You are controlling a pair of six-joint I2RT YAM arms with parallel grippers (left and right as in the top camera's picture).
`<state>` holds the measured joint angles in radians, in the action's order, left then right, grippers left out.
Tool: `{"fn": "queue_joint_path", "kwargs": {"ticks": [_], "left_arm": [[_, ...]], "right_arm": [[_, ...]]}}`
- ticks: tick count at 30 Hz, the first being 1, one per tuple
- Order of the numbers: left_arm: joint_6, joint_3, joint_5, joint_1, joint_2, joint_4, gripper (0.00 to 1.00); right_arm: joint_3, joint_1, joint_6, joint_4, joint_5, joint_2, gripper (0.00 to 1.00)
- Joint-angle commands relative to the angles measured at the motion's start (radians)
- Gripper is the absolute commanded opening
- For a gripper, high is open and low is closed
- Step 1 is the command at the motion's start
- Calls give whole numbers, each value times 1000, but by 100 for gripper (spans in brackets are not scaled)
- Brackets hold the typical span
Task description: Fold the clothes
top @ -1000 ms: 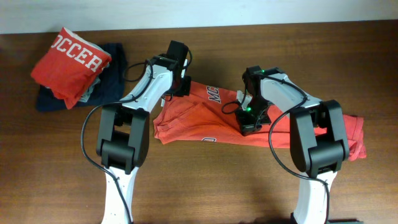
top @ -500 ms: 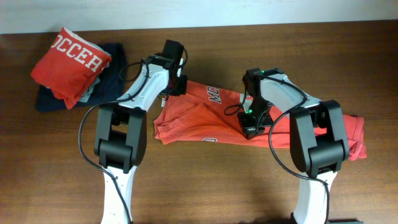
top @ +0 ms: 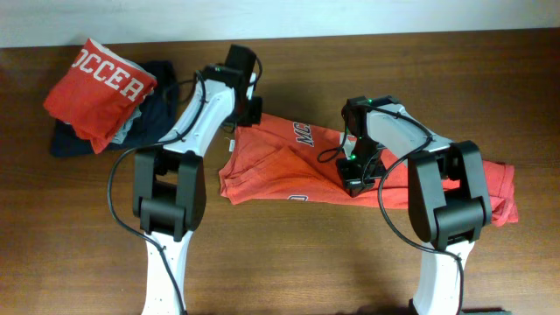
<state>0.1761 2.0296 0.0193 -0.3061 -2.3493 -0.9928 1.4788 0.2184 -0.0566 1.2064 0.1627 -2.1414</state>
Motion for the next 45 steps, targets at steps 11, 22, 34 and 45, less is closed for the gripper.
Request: {"fn": "queue_joint_path", "kwargs": {"ticks": [11, 22, 34, 45], "left_arm": [[-13, 163, 341, -25, -14, -344, 5], [-5, 163, 232, -104, -21, -316, 22], [47, 163, 148, 40, -21, -246, 24], [78, 163, 183, 251, -21, -247, 35]], "right_arm": [[-21, -10, -13, -37, -9, 5, 4], [-21, -9, -12, -44, -3, 5, 4], [61, -9, -1, -9, 69, 76, 4], [72, -2, 113, -132, 227, 126, 22]]}}
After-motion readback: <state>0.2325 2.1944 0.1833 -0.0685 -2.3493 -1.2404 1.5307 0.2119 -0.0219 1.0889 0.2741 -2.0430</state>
